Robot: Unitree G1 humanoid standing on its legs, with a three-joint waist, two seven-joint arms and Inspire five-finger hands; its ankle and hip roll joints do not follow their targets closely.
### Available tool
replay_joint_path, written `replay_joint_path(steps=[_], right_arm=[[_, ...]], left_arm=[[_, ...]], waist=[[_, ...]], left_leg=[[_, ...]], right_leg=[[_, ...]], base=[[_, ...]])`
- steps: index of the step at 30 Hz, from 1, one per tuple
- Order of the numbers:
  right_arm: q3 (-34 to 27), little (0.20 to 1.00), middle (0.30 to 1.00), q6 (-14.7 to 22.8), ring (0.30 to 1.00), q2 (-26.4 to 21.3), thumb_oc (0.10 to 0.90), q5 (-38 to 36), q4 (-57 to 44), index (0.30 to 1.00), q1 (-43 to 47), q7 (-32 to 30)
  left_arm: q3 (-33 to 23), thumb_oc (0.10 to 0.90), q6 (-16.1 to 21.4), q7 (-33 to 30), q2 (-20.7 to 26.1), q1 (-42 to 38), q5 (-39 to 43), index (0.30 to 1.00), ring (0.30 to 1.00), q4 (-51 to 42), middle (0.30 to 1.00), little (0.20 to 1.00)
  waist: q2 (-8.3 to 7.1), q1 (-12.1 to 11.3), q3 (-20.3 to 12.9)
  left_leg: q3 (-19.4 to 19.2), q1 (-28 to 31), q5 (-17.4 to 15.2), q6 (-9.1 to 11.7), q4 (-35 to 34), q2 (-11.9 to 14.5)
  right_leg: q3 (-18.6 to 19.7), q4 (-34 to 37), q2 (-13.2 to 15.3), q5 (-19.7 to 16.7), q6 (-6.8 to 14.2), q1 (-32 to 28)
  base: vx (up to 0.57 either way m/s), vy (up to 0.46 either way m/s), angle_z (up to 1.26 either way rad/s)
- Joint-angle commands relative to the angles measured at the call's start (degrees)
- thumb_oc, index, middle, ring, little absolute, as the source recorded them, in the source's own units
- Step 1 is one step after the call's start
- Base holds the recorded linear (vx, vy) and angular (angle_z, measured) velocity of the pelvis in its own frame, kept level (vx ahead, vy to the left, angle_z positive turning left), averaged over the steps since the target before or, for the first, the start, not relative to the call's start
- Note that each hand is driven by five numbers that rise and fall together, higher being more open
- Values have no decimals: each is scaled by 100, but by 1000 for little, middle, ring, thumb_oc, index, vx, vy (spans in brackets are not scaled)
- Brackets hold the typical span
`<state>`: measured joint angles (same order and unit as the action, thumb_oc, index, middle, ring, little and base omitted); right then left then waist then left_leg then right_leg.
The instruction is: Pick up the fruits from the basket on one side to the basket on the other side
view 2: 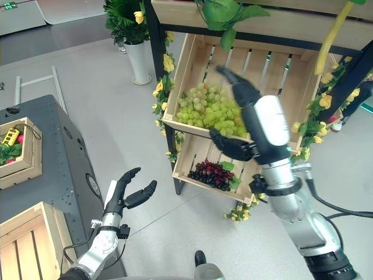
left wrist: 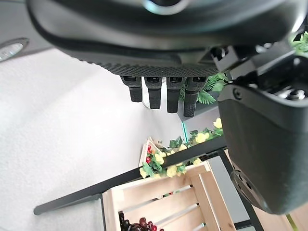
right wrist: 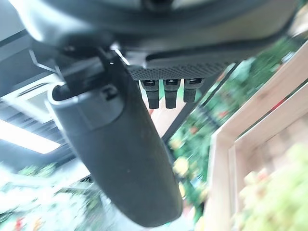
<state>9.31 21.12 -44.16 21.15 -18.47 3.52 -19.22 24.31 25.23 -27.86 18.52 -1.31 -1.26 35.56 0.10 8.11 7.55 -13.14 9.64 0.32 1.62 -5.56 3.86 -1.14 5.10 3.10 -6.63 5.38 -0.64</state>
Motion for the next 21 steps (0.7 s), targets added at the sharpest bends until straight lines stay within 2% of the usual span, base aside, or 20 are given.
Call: replay_joint_path(steps=[1, 4, 8, 16, 21], right_arm=[[474, 900, 900, 590, 900, 49, 800, 132, 148, 900, 1074, -259], [891, 900, 900, 703, 900, 104, 800, 165, 383, 900, 1186, -206], [1712, 900, 900, 840, 900, 419, 800, 249, 1164, 900, 1239, -360], [2529, 900, 900, 981, 900, 1021, 800, 7, 2402, 900, 1053, -236], [2769, 900, 900, 795, 900, 1346, 800, -520, 3086, 900, 906, 202]], left_arm=[[142, 800, 333, -438, 119, -588, -379, 900, 900, 171, 900, 900], [210, 800, 334, -564, 74, -608, -433, 900, 900, 309, 900, 900], [277, 800, 450, -930, -38, -576, -659, 900, 900, 669, 900, 900], [329, 800, 623, -665, -164, -426, -512, 900, 900, 976, 900, 900], [255, 800, 529, -452, -178, -362, -273, 900, 900, 1225, 900, 900]], waist=[[-235, -276, -216], [-251, -342, -215], [-294, -514, -211], [-304, -720, -179], [-299, -810, -171]], left_leg=[[218, -30, -1040, -360, 350, -328], [270, -43, -1037, -354, 364, -332], [390, -52, -1032, -343, 376, -343], [615, -121, -982, -331, 366, -371], [675, -156, -950, -314, 358, -372]], right_leg=[[-45, -398, 14, 1006, 93, -416], [-112, -378, 31, 1004, 90, -444], [-275, -336, 72, 1003, 89, -515], [-484, -349, 96, 1029, 54, -544], [-623, -356, 108, 1063, 32, -565]], base=[[-4, -53, 11], [-3, -48, 13], [11, -56, 20], [5, -47, 13], [-5, -41, 16]])
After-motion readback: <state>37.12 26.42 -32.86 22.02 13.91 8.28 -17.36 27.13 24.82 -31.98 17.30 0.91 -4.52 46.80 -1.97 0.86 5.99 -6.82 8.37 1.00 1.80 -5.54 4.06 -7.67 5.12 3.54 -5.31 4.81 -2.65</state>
